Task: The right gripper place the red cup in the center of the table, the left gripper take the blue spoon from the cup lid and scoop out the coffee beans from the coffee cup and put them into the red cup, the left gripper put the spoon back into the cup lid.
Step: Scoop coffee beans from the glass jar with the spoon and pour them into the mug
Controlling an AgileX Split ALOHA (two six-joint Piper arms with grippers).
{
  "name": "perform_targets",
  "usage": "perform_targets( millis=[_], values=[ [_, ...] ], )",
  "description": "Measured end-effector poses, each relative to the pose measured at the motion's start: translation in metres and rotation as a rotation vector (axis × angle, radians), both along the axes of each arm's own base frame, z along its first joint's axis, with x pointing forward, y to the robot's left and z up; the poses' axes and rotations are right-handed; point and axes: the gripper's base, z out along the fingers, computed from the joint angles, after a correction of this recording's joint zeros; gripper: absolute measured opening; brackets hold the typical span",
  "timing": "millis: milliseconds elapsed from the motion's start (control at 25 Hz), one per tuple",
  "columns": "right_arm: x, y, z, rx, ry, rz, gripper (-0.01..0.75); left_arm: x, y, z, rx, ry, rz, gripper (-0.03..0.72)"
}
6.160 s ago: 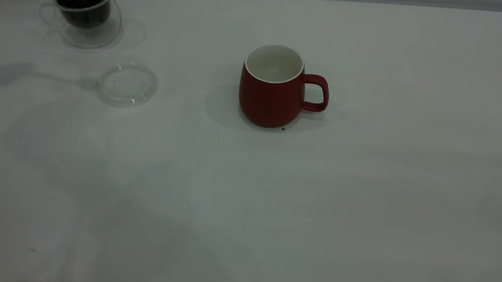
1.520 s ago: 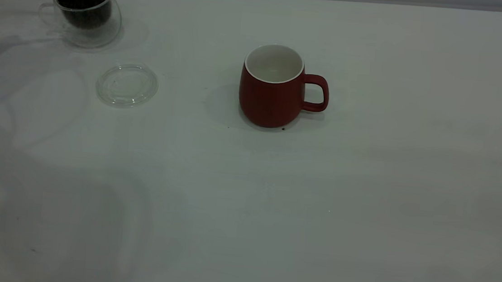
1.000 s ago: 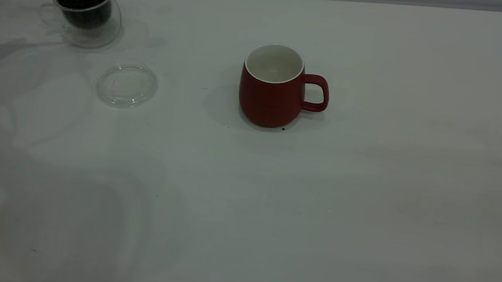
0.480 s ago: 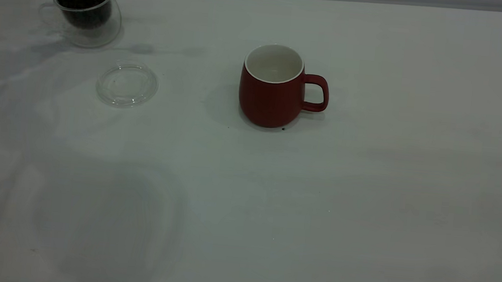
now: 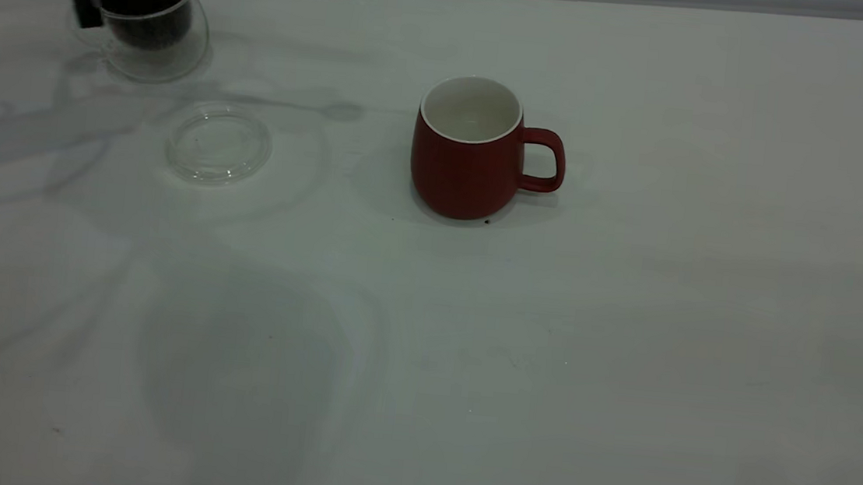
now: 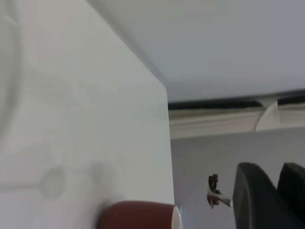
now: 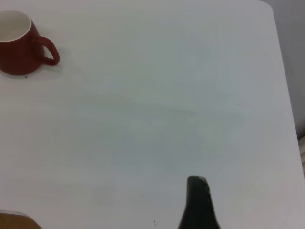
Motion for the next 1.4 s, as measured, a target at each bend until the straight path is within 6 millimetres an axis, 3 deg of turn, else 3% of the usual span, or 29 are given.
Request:
perform_targets(
  millis=[480,760,1400],
  values=[
    [0.0,0.0,0.0,0.0,0.0,0.0,0.588,-0.002,-0.071,0.0,0.002,0.005,-0.152,0.124],
    [0.0,0.0,0.0,0.0,0.0,0.0,0.588,-0.004,-0.1,-0.004,0.054,0.0,-0.189,0.124],
    [0.0,0.0,0.0,0.0,0.0,0.0,0.588,-0.004,-0.109,-0.007,0.189,-0.231,-0.239,0.124]
  ],
)
